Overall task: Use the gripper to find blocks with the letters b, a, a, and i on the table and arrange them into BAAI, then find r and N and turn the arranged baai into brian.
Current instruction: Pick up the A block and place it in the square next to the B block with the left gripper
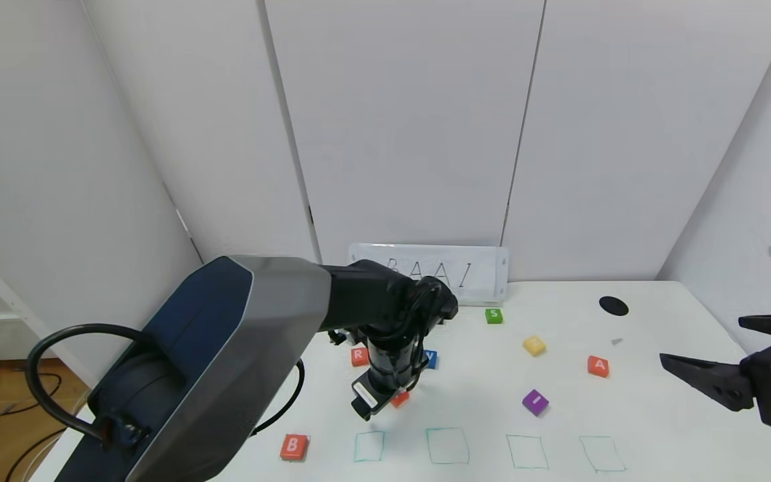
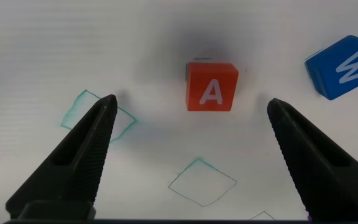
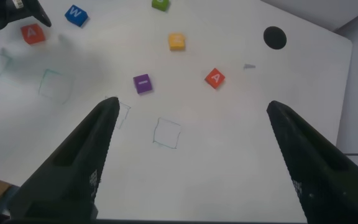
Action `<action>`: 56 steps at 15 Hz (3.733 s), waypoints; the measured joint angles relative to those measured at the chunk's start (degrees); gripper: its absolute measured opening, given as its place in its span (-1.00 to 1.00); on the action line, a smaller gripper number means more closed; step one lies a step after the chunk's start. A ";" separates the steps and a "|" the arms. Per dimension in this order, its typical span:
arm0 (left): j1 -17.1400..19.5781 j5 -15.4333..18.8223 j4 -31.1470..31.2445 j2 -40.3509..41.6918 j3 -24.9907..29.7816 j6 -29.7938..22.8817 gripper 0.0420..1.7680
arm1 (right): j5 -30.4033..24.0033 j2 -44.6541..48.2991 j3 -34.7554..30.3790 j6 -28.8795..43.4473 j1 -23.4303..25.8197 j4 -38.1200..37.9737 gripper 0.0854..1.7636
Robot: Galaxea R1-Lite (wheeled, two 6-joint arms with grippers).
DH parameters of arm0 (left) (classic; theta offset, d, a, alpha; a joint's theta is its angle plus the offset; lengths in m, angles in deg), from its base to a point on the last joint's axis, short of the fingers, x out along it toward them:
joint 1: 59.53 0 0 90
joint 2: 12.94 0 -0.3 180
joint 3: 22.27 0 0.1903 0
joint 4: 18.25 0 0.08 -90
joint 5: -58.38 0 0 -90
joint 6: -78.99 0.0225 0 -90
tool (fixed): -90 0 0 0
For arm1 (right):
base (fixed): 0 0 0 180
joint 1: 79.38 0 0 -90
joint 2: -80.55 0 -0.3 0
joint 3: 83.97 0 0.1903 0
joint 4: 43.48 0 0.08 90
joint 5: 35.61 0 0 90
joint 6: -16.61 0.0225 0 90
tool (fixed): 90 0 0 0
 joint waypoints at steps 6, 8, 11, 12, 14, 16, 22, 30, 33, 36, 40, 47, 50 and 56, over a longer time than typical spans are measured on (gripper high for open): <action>0.18 -1.21 -0.24 -0.96 -0.20 -0.82 0.94 | 0.00 0.72 -0.15 0.10 -0.68 -0.06 0.94; 0.20 -1.37 -0.30 -1.33 -0.22 -0.82 0.94 | 0.02 0.88 -0.15 0.07 -0.73 -0.09 0.94; 0.30 -2.49 -0.22 -2.01 -0.22 -0.88 0.94 | 0.02 1.21 -0.37 0.02 -1.15 -0.09 0.94; 0.30 -2.46 -0.17 -2.16 -0.22 -0.90 0.94 | 0.02 1.29 -0.45 0.00 -1.40 -0.09 0.94; 0.35 -2.41 -0.04 -2.34 -0.20 -0.99 0.94 | 0.02 1.43 -0.56 -0.01 -1.71 -0.09 0.94; 0.35 -2.39 0.09 -2.40 -0.13 -0.99 0.77 | 0.02 1.49 -0.59 0.00 -1.76 -0.09 0.94; 0.02 -2.33 0.16 -2.46 -0.13 -0.93 -0.14 | 0.02 1.60 -0.59 -0.01 -1.78 -0.09 0.94; -0.06 -2.19 0.49 -2.43 -0.06 -0.85 -0.47 | -0.06 2.04 -0.59 -0.01 -1.87 -0.06 0.94; -0.06 -2.08 0.65 -2.21 -0.09 -0.77 -0.47 | -0.06 2.18 -0.59 -0.01 -1.87 -0.09 0.94; -0.34 -1.49 1.01 -0.85 0.05 0.44 -0.47 | -0.06 2.26 -0.59 0.00 -1.87 -0.09 0.94; -0.63 -1.37 1.89 2.40 1.02 9.25 -0.47 | -0.06 2.58 -0.55 -0.01 -1.87 -0.09 0.94; -0.87 1.69 2.38 7.24 7.17 25.60 -0.47 | -0.17 3.39 -0.41 -0.09 -1.87 -0.06 0.94; -1.11 1.72 2.29 9.09 10.58 32.07 -0.47 | -0.17 3.36 -0.48 -0.09 -1.87 -0.09 0.94; -1.24 1.65 -9.78 11.80 22.74 42.01 -0.47 | -0.15 3.36 -0.41 -0.09 -1.87 -0.06 0.94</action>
